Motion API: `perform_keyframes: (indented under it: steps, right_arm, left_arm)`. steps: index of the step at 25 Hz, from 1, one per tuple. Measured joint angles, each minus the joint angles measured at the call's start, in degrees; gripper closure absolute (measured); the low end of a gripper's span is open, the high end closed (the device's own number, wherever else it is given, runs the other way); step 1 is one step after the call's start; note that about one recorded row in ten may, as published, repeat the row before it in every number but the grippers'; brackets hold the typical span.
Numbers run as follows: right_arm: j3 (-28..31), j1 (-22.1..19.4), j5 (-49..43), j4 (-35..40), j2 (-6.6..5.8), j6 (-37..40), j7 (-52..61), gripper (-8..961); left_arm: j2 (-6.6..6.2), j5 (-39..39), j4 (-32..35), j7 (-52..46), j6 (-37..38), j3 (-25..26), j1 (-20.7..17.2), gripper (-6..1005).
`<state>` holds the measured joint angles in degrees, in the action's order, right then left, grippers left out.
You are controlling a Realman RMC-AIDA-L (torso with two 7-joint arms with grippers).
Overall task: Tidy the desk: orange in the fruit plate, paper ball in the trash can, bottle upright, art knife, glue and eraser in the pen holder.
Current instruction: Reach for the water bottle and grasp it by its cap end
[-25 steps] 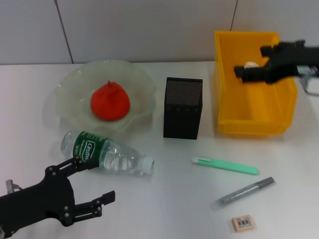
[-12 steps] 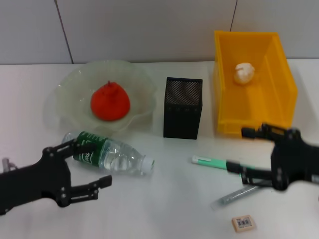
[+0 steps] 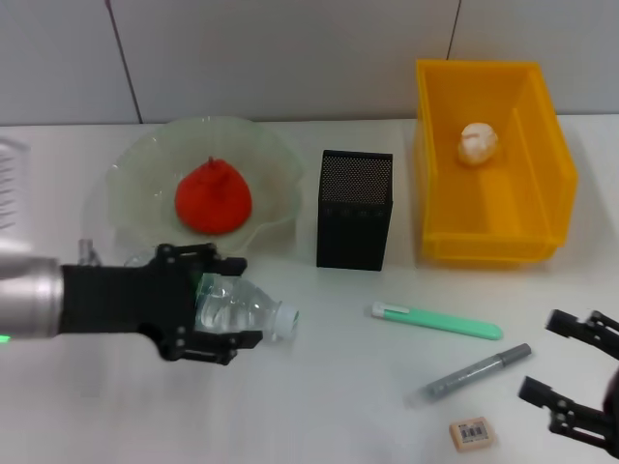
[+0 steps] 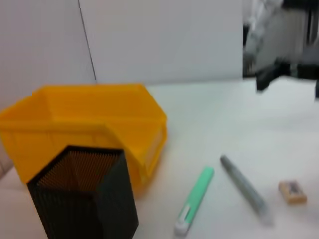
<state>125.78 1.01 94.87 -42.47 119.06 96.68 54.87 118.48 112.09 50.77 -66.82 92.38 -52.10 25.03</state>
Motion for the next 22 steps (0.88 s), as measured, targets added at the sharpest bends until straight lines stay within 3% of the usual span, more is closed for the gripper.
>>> perform_keyframes:
  steps: [1,3,4,10,16,22]
  right_arm:
    - [2.2,0.4,-0.9,2.4,-0.13,1.0,-1.4,131]
    - [4.4,0.6,-2.0,4.5,-0.16,2.0,-3.0,131]
    - [5.0,0.5,-2.2,5.2,-0.14,2.2,-3.6,131]
    - [5.5,0.5,-2.9,7.8,-0.09,1.9,-3.9,131]
    - [5.5,1.0,-2.9,8.6,-0.04,1.8,-3.6,132]
    - [5.4,1.1,-2.9,9.0,-0.09,1.6,-3.5,132]
  left_arm:
    - [0.05,1.3,1.7,-1.9,-2.4,-2.9,0.9,202]
    - [0.05,1.3,1.7,-1.9,-2.4,-2.9,0.9,203]
    - [0.11,2.1,3.9,-3.4,-8.8,-10.6,1.7,203]
    - [0.27,6.5,10.0,-8.1,-20.0,-26.8,2.0,206]
    - [0.35,11.1,12.6,-11.0,-26.7,-34.9,2.1,208]
    - [0.64,15.7,12.5,-14.3,-32.3,-39.6,2.9,210]
